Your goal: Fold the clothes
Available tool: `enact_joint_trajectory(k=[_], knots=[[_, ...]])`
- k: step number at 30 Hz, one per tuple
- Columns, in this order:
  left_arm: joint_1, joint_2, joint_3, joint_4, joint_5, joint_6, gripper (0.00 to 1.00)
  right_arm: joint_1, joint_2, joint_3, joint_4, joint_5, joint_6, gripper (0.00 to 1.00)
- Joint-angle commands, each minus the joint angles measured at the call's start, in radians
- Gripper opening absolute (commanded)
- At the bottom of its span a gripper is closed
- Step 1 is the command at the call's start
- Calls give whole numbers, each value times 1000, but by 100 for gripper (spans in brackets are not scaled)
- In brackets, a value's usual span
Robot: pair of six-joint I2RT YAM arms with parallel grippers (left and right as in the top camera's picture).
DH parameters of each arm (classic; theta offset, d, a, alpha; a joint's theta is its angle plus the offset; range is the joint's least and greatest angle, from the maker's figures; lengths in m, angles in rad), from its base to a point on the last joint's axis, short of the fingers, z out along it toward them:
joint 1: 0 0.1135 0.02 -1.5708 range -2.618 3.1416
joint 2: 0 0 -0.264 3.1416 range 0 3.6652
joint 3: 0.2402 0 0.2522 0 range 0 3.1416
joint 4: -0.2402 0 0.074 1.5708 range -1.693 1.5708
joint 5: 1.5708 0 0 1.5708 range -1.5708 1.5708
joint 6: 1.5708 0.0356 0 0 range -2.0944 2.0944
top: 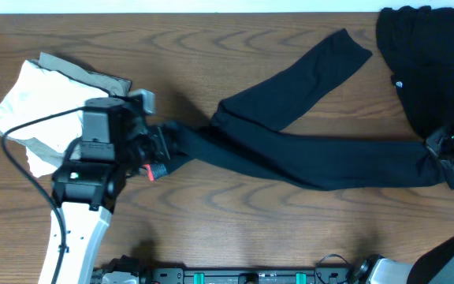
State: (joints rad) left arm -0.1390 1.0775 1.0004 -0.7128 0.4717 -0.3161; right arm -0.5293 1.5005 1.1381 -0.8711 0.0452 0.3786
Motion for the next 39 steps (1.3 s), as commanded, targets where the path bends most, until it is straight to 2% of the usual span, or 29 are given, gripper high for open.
enact_joint_trajectory(k=[1,8,13,18,23,39], knots=[[-63,0,13,-28,18,8,6,-4,40,13,0,16,-17,1],[-141,0,13,-103,18,8,6,2,103,13,3,-1,-17,1],[-193,0,13,-217,19,3,6,1,112,13,7,-1,-17,1],[-262,0,13,-297,21,-58,6,2,112,13,7,-1,-17,1],[-329,0,13,-288,93,-63,6,2,112,13,6,-1,-17,1],[-352,0,13,-261,33,-58,6,5,112,13,4,-9,-17,1]])
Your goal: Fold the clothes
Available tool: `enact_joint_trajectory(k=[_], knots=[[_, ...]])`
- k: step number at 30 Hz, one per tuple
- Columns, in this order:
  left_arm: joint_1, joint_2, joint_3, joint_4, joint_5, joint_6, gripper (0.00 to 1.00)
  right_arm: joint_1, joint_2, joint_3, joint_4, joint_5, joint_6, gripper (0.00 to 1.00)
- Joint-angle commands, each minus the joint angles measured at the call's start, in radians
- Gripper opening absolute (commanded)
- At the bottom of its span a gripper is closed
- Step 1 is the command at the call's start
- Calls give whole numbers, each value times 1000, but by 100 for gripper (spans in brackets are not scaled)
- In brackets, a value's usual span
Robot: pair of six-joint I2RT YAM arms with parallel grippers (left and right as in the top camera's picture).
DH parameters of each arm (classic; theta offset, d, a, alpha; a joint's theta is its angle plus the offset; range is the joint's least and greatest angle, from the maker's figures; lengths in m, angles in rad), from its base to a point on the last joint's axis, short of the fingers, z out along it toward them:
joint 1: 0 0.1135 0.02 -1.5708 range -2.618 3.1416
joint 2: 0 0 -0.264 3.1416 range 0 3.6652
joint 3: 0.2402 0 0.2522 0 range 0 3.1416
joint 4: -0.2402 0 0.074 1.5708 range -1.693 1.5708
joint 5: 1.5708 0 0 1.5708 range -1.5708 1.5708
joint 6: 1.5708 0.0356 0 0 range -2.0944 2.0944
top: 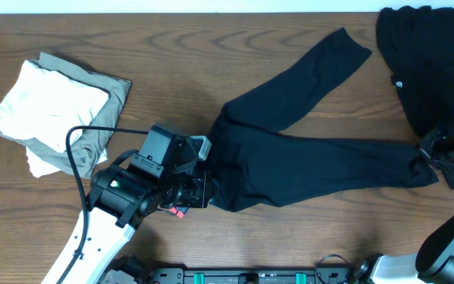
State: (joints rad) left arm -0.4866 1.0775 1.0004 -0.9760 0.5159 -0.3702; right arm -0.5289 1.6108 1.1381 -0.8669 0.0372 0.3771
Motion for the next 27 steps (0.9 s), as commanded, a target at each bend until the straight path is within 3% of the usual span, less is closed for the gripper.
enact_joint_trajectory(k=[1,5,8,11,13,15,19,22,27], knots=[[-4,0,13,2,-9,4,6,5,2,13,0,-1,-16,1],[-29,0,13,5,106,105,6,5,2,13,0,0,-16,1],[-65,1,13,1,113,108,8,5,2,13,0,-1,-16,1],[-104,1,13,-11,142,108,35,5,2,13,0,0,-16,1],[-130,1,13,-17,187,108,63,5,2,13,0,0,-16,1],[-156,2,13,-17,203,108,75,5,2,13,0,0,-16,1],[-174,2,13,-13,161,109,73,5,2,13,0,0,-16,1],[-163,2,13,-14,-32,108,53,5,2,13,0,0,-16,1],[-113,2,13,-4,-343,48,53,5,2,13,-2,-1,-16,1]])
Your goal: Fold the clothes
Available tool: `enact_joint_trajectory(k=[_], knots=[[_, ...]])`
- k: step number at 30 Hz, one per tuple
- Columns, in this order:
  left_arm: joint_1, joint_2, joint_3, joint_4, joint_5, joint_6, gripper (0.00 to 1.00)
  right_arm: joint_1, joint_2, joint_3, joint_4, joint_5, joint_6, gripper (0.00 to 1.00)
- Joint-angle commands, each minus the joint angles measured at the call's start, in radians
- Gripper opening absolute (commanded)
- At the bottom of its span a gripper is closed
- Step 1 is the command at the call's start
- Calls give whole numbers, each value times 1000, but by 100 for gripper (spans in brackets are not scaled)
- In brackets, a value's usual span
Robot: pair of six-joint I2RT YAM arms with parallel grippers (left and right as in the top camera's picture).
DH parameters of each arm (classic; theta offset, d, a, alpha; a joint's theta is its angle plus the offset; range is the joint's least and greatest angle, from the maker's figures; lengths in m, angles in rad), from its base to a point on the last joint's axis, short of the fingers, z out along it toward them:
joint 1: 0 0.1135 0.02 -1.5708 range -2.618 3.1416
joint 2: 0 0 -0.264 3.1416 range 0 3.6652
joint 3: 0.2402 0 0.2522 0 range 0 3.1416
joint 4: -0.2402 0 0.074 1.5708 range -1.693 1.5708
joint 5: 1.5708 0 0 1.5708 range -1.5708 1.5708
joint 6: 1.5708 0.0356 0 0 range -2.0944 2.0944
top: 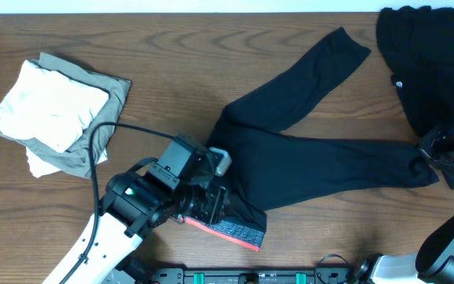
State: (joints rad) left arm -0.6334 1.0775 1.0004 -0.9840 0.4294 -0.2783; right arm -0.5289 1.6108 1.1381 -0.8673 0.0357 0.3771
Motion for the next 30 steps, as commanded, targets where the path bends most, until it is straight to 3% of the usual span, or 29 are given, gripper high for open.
enact_joint_trajectory(k=[1,5,10,21,24,30], knots=[[46,2,13,4,-293,-58,54,5,2,13,-2,1,-16,1],[128,21,13,9,-386,-74,68,5,2,13,-5,0,-16,1],[221,116,4,9,-381,-74,77,5,2,13,-6,-3,-16,1],[328,414,0,56,-248,-15,78,5,2,13,-8,-3,-16,1],[336,492,0,55,-153,25,78,5,2,13,-8,-3,-16,1],[336,599,-3,54,-106,50,78,5,2,13,-8,-3,-16,1]])
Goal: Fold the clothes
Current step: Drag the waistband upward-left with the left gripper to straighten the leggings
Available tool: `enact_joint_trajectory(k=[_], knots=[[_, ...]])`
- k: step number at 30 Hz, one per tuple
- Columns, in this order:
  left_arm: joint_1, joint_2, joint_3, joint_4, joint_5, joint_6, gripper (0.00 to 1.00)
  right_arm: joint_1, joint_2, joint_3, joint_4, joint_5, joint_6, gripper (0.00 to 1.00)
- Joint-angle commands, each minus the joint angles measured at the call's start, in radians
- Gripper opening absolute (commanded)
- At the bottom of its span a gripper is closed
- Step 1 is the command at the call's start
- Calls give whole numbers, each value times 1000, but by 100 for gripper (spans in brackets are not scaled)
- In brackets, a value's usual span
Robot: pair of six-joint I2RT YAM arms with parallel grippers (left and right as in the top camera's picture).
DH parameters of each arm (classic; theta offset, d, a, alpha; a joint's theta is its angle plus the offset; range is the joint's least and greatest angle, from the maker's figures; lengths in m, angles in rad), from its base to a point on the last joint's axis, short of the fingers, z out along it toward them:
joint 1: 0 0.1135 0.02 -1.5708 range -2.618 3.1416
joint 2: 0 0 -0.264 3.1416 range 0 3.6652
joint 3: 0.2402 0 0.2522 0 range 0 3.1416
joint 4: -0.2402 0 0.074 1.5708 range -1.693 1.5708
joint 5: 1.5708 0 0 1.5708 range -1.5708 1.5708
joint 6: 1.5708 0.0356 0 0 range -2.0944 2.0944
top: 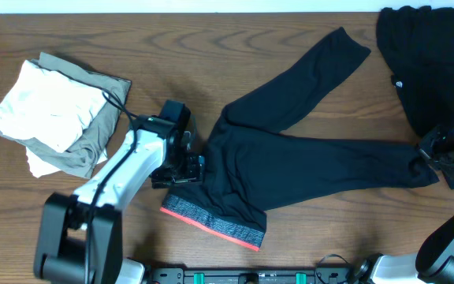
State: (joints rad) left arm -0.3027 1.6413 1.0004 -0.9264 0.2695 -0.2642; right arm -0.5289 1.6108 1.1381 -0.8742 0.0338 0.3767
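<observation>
Black pants [290, 166] lie spread on the wooden table [172, 39]. Their grey waistband with a red edge [211, 226] sits flat at the lower left. One leg [314, 75] runs to the upper right, the other [353, 166] stretches right. My left gripper [194, 163] is at the pants' left edge above the waistband and looks open, holding nothing. At the far end of the right-hand leg my right gripper [440, 150] is shut on the cuff, dark against the dark cloth.
A pile of white and olive-grey clothes [57, 114] lies at the left, close behind my left arm. Another black garment [420, 63] is heaped at the back right, just above my right gripper.
My left gripper was low on the waistband near the front edge; now it is further back at the pants' left edge and has let go. The waistband lies flat. The right arm has not moved.
First the pants were stretched thin between my left gripper, by the pile, and my right gripper at the cuff. Then my left gripper was nearer the front with the hips spread wider. Then the waistband showed at the front. Now it lies released.
</observation>
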Motion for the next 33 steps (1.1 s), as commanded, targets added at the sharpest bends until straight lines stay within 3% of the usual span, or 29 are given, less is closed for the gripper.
enact_joint_trajectory(k=[1,8,9,11,12,13,18,24,28,33], knots=[[5,50,-4,-3,60,44,78,5,2,13,-2,-1,-15,1],[5,98,-7,23,59,47,77,5,2,13,-2,-3,-16,1],[5,98,-8,24,60,47,73,5,2,13,-2,-7,-16,1],[5,98,-8,22,59,47,46,5,2,13,-2,-8,-16,1],[5,98,-8,23,59,47,20,5,2,13,-2,-8,-16,1],[5,98,-8,23,59,47,6,5,2,13,-2,-8,-16,1],[5,94,3,19,23,47,6,5,2,13,-3,-8,-16,1],[5,46,203,-52,-205,56,6,5,2,13,-2,-8,-16,1],[5,6,352,57,-245,165,6,5,2,13,-5,-8,-16,1],[2,-5,378,237,-245,267,6,5,2,13,-6,-8,-16,1]])
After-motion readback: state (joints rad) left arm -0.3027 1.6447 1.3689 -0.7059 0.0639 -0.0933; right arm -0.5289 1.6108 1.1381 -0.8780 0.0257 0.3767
